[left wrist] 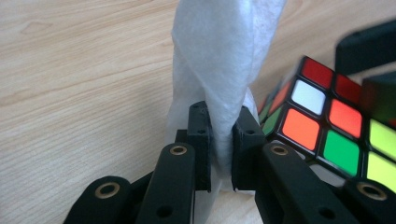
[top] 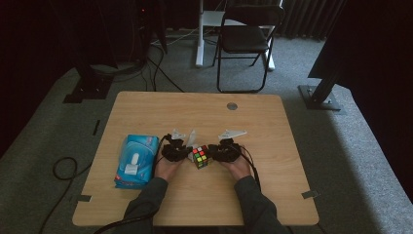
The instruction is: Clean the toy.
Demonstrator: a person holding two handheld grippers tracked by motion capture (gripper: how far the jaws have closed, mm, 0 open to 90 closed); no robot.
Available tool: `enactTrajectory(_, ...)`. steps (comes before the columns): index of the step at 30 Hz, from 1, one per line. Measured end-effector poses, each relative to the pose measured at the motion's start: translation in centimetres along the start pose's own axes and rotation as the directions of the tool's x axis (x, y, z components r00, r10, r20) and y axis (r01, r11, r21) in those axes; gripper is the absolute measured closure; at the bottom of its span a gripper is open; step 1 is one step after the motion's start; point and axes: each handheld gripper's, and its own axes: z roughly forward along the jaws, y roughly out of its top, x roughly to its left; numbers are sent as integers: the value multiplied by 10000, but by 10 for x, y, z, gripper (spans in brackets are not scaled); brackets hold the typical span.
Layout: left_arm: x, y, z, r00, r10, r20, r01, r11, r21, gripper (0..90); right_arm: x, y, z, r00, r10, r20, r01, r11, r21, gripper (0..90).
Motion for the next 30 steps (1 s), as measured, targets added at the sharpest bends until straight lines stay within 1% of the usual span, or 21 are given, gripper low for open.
enactTrajectory(3, -4, -4, -3, 9998, 124, 165, -125, 9999, 35, 811, -1, 0, -1, 9996, 8, 268, -7, 10000, -22, 645)
enactTrajectory(7, -11, -9, -5, 9995, 34, 327, -35, 10000, 26, 811, -1, 1, -1, 9985, 122, 539, -119, 9999, -54, 646)
enactTrajectory(9, -16, -11, -6, 9991, 87, 411, -87, 10000, 8, 811, -2, 2, -2, 9974, 175, 700, -169, 9998, -90, 649)
enactTrajectory(12, -23, -11, -6, 9986, 324, 412, -329, 9994, 108, 811, -4, 2, -3, 9953, 367, 899, -356, 9993, -138, 647)
enactTrajectory(17, -31, -12, -5, 9963, 566, 644, -578, 9982, 167, 811, -6, 3, -4, 9901, 604, 1270, -582, 9981, -207, 663)
enactTrajectory(20, -31, -12, -5, 9967, 475, 665, -485, 9987, 126, 810, -7, 3, -4, 9895, 708, 1263, -687, 9974, -206, 663)
enactTrajectory(24, -29, -11, -5, 9970, 481, 606, -487, 9988, 86, 810, -7, 3, -4, 9894, 736, 1255, -715, 9972, -207, 663)
enactTrajectory(30, -30, -9, -9, 9973, 414, 604, -407, 9991, -118, 810, -8, 2, -4, 9893, 797, 1221, -772, 9967, -252, 663)
